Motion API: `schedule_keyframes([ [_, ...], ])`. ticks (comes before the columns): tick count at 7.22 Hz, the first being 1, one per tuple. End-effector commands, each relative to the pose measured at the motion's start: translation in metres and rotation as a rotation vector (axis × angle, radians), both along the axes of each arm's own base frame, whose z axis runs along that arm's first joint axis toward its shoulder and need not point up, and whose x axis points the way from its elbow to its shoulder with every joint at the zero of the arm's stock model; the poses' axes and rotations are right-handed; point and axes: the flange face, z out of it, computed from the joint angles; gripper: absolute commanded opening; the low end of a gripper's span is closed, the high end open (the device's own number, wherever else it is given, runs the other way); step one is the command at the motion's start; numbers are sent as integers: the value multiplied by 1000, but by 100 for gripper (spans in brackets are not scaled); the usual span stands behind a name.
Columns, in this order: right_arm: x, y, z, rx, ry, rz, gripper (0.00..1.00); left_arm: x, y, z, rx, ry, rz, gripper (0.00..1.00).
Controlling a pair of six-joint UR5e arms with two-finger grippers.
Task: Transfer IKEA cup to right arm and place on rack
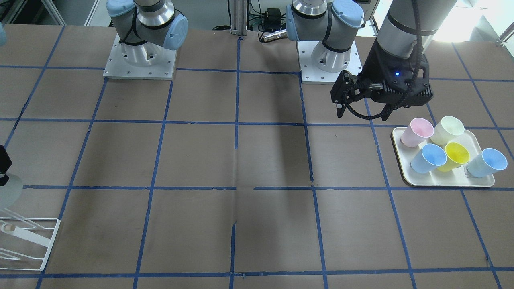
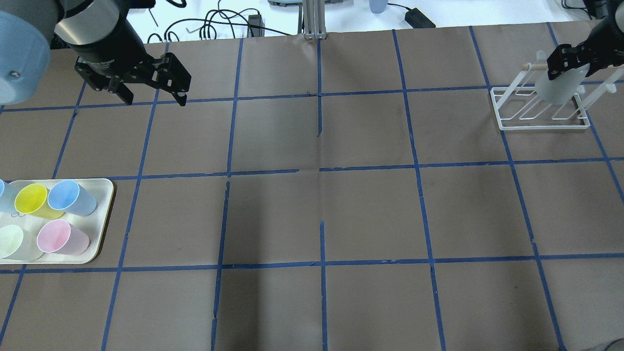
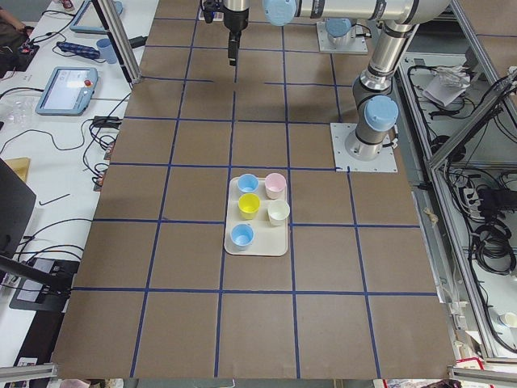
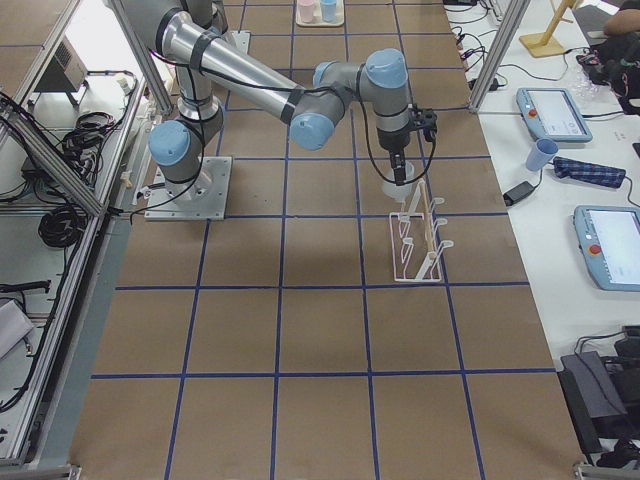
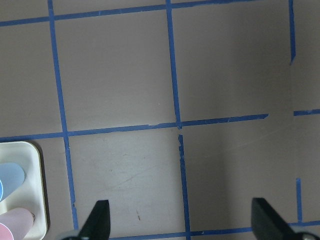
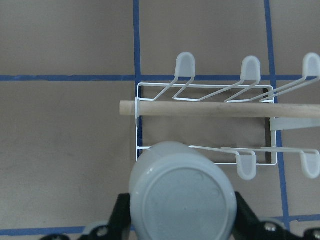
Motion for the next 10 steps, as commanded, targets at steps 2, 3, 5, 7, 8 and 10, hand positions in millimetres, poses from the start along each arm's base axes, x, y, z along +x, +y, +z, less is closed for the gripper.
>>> schedule_keyframes([
  [2, -5, -9, -36, 6, -4, 2, 1, 0, 1, -2, -1, 1, -1, 100],
  [3, -7, -10, -45, 15, -7, 0, 2, -1, 0, -4, 2, 1, -2, 100],
  [5, -6, -12, -71, 1, -2, 0, 33, 0, 1, -4, 2, 1, -1, 100],
  [7, -8, -14, -69, -1, -2, -1, 100, 0, 1, -4, 2, 1, -1, 100],
  [8, -8, -14, -68, 2, -6, -1, 100, 0, 2, -3, -1, 1, -1, 100],
  [10, -5, -5, -50, 31, -15, -3, 100, 0, 2, -3, -1, -1, 0, 100],
])
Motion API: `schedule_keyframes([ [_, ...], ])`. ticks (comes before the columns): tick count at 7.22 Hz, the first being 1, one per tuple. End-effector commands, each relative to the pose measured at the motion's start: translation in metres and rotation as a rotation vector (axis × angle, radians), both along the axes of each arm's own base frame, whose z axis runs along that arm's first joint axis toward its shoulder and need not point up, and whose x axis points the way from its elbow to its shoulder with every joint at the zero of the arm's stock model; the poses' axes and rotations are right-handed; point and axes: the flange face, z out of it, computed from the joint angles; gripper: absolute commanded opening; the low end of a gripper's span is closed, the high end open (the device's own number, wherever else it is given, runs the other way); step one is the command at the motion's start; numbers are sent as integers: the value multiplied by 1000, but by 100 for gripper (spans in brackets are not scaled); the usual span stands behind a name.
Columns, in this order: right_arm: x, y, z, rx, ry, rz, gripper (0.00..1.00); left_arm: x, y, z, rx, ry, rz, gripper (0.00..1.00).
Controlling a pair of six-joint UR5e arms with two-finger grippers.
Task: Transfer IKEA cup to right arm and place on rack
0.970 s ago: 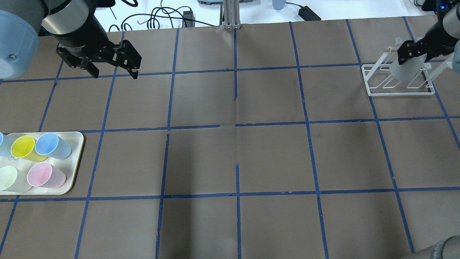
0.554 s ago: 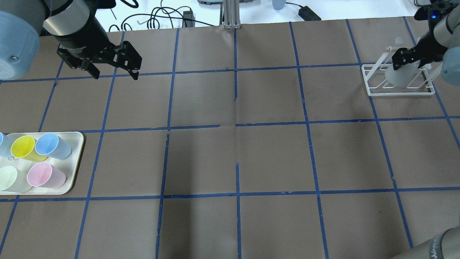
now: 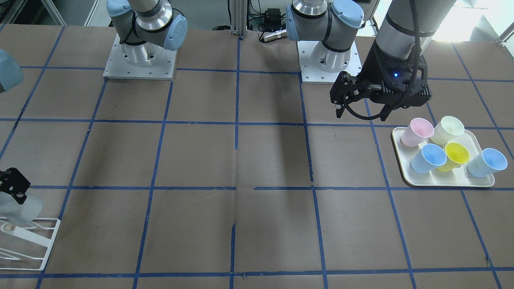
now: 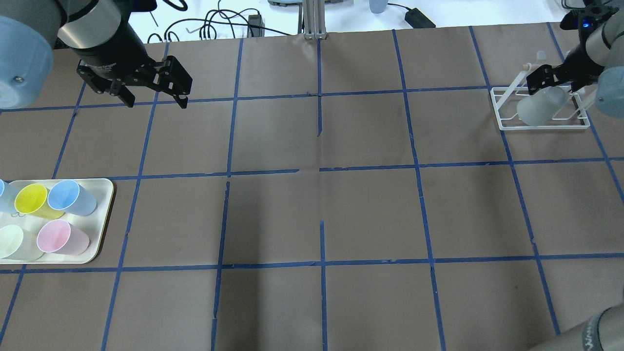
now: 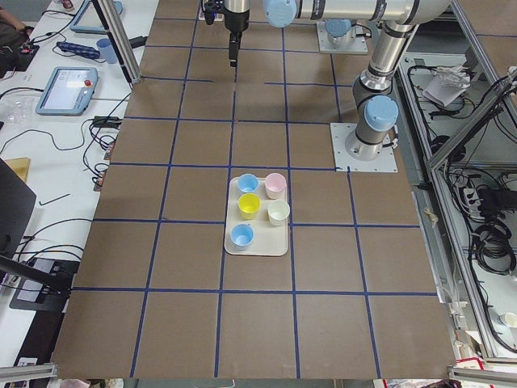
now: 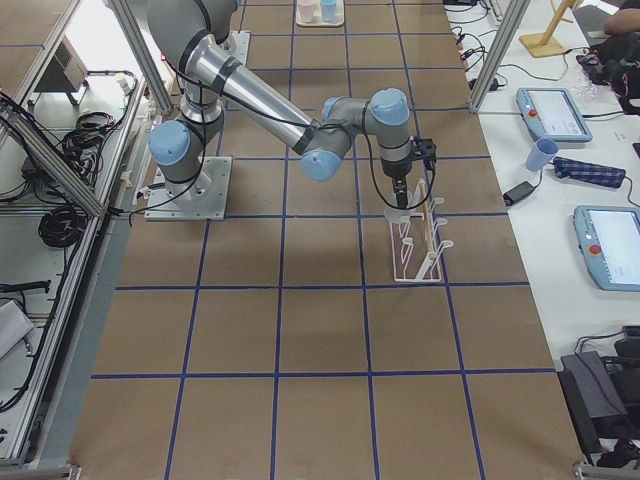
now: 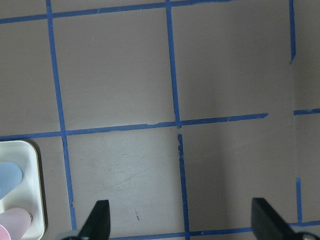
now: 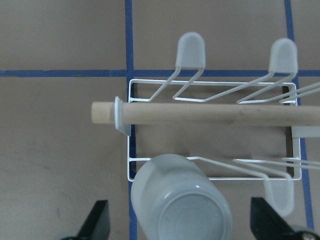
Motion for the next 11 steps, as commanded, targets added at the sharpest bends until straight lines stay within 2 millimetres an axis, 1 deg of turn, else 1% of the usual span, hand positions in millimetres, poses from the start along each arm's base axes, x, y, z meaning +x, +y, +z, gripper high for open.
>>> schedule_keyframes([
  [1, 7, 17, 37, 51, -24, -3, 100, 0, 0, 0, 0, -1, 0, 100],
  [2, 14, 30, 66, 75, -30, -6, 100, 0, 0, 0, 0, -1, 0, 100],
  [3, 23, 48, 102, 108, -43, -9, 100, 0, 1, 1, -2, -1, 0, 100],
  [4, 37, 72, 129, 171, -74, -7, 100, 1, 1, 1, -2, -3, 2, 100],
  [5, 47, 94, 152, 187, -78, -8, 100, 2, 0, 2, -3, -6, 4, 100],
  [6, 58, 117, 169, 197, -82, -8, 100, 5, 0, 2, 0, -7, 10, 100],
  [7, 64, 127, 172, 232, -101, -6, 100, 8, 0, 3, 0, -6, 14, 100],
  [8, 73, 131, 171, 275, -126, 4, 100, 8, 0, 3, 0, -6, 14, 100],
  [9, 102, 127, 172, 279, -117, 32, 100, 8, -1, 2, 1, -4, 16, 100],
  [10, 145, 124, 179, 276, -100, 69, 100, 8, -1, 2, 1, -4, 16, 100],
  [11, 193, 127, 184, 283, -82, 136, 100, 8, 0, 2, 3, -4, 16, 100],
])
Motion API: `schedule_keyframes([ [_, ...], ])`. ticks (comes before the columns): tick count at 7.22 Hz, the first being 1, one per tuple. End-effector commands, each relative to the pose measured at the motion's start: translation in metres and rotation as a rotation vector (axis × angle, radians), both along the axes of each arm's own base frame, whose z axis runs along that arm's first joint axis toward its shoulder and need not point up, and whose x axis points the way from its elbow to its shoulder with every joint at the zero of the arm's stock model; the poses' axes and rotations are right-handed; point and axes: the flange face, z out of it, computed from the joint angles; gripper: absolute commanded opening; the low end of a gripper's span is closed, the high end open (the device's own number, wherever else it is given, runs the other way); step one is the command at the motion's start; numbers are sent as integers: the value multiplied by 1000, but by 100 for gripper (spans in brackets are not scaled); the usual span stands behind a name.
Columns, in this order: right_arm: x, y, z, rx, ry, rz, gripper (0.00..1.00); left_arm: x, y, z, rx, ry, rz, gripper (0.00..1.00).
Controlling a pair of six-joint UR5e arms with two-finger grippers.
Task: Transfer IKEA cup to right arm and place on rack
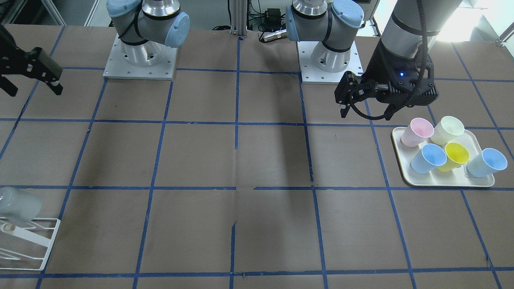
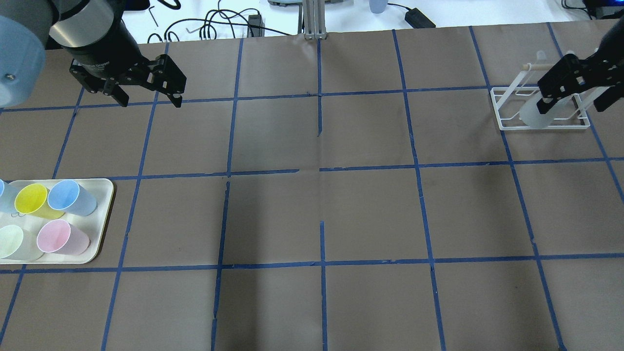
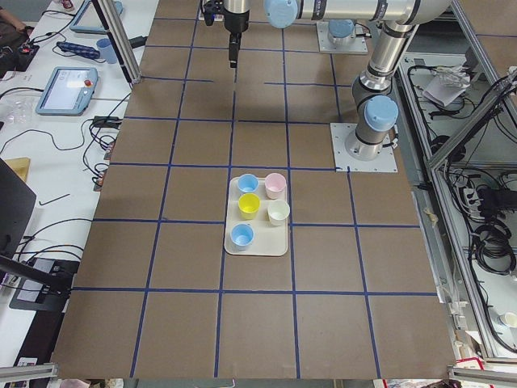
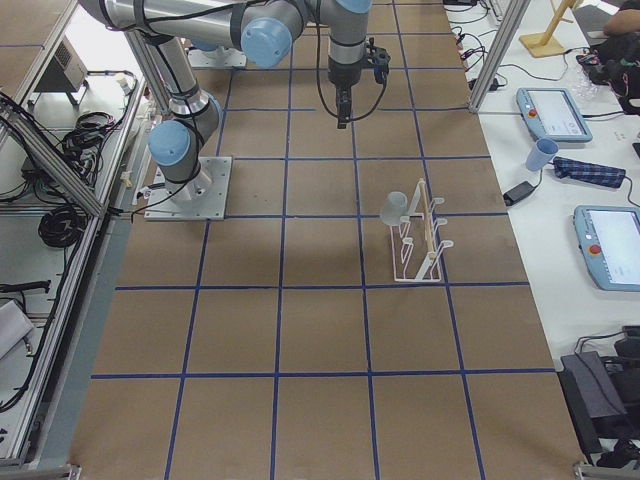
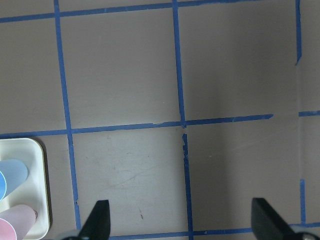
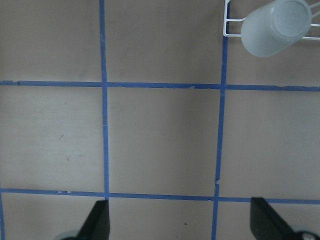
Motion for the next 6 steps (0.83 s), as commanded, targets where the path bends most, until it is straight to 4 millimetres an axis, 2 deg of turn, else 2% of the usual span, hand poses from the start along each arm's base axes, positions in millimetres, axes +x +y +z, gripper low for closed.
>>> schedule_keyframes([
  [1, 92, 9, 14, 3, 17, 90, 100, 0, 0, 0, 2, 0, 0, 100],
  [2, 113, 13, 24, 7, 16, 4, 100, 0, 1, 0, 2, -1, 1, 100],
  [3, 126, 18, 26, 21, 16, 4, 100, 0, 1, 0, 2, -1, 1, 100],
  [4, 127, 18, 26, 22, 18, -2, 100, 0, 1, -1, 3, 0, 0, 100],
  [6, 129, 3, 18, 38, 26, 3, 100, 0, 1, -1, 3, -1, 1, 100],
])
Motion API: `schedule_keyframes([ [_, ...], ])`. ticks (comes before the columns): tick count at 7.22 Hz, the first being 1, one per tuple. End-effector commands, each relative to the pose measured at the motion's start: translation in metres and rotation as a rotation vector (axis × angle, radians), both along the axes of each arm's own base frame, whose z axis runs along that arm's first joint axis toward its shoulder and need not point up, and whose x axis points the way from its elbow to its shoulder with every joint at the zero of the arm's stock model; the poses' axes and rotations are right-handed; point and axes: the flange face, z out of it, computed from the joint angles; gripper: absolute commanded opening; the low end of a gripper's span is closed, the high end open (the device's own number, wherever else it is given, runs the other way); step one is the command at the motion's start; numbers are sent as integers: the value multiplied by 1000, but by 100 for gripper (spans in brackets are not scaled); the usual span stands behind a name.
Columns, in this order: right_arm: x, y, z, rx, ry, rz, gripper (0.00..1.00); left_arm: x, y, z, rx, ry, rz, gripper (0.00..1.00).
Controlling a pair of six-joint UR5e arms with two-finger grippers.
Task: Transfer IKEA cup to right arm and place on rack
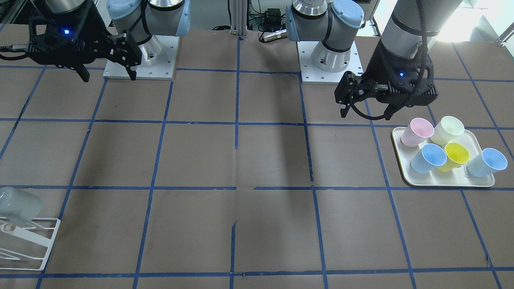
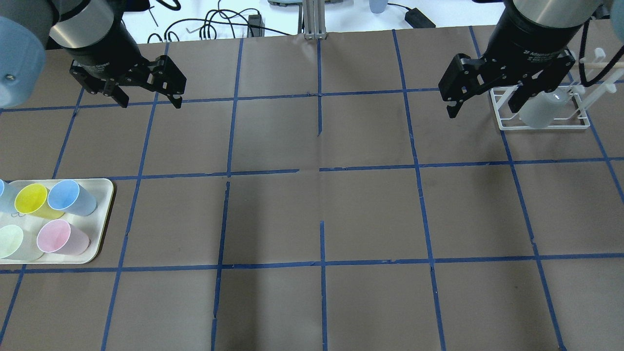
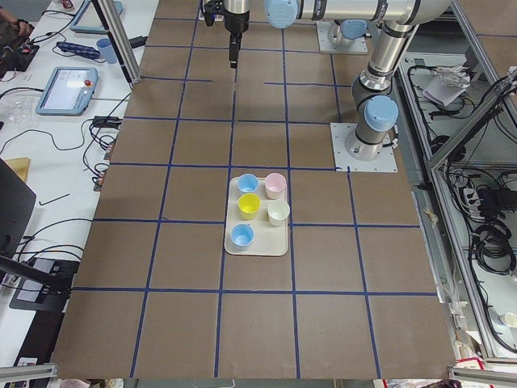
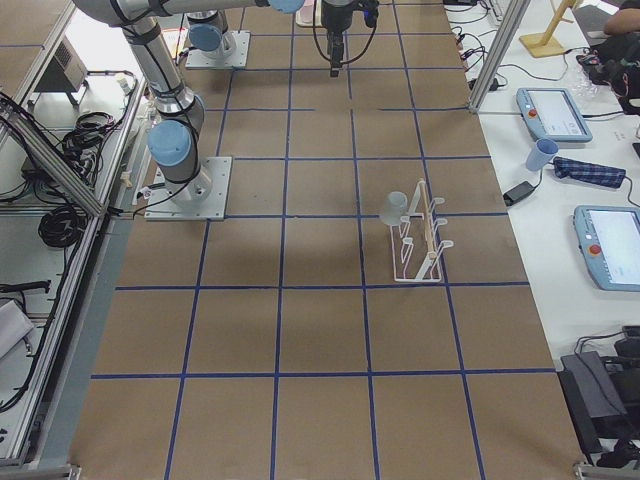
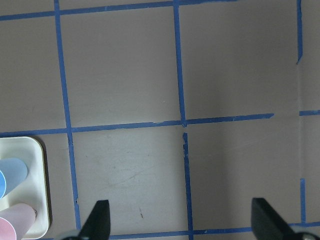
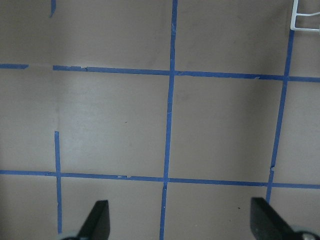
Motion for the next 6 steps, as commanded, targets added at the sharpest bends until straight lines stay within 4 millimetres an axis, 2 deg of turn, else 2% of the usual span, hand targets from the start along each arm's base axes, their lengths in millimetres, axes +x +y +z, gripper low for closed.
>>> schedule_keyframes([
  [1, 8, -12, -3, 8, 4, 14, 100, -2, 1, 0, 1, -7, -4, 100],
  [6, 8, -13, -5, 11, 12, 25, 100, -2, 4, 9, 23, 39, -5, 100],
])
